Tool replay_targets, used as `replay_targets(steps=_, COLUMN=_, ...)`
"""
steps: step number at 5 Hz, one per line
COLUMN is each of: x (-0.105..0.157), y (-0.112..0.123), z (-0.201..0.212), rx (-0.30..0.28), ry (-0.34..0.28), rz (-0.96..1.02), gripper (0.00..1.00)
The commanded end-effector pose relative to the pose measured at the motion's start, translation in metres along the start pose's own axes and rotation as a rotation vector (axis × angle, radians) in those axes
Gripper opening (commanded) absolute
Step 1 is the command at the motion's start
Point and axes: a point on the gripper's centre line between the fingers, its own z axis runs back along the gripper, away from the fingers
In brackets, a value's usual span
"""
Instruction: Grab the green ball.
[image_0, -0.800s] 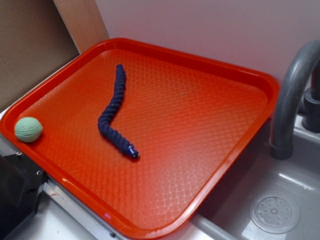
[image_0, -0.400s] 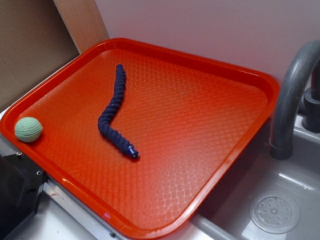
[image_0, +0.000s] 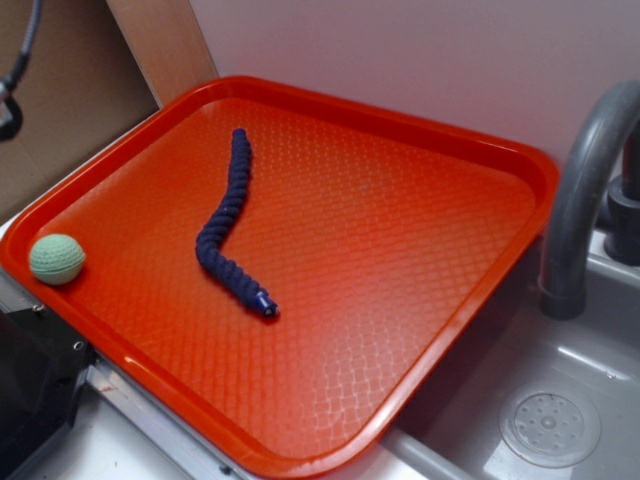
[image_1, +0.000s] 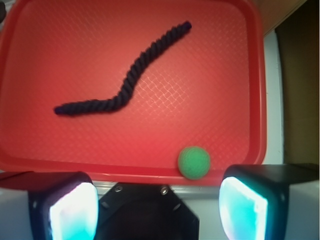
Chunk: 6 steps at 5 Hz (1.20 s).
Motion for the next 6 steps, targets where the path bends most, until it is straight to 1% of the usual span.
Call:
replay_targets(steps=1, x=-0.016, y=0.029, z=-0.086, rx=-0.038, ry=0.096, rz=0.006, gripper=1.0)
replay_targets(steps=2, x=-0.023, y=0.041, z=-0.114, rx=-0.037, ry=0.098, rz=0.014, gripper=1.0)
replay_targets(steps=3, x=-0.038, y=0.051, z=-0.135, rx=0.046, ry=0.175, rz=-0.044, gripper=1.0)
replay_targets(steps=4, x=-0.035, y=0.052, z=-0.14, rx=0.007, ry=0.126, rz=-0.014, gripper=0.0)
replay_targets(steps=5, x=-0.034, y=0.05, z=-0.14, rx=0.02, ry=0.113, rz=-0.031, gripper=0.0)
replay_targets(steps=6, x=-0.032, y=0.049, z=-0.145, rx=-0.059, ry=0.194, rz=-0.075, gripper=0.0)
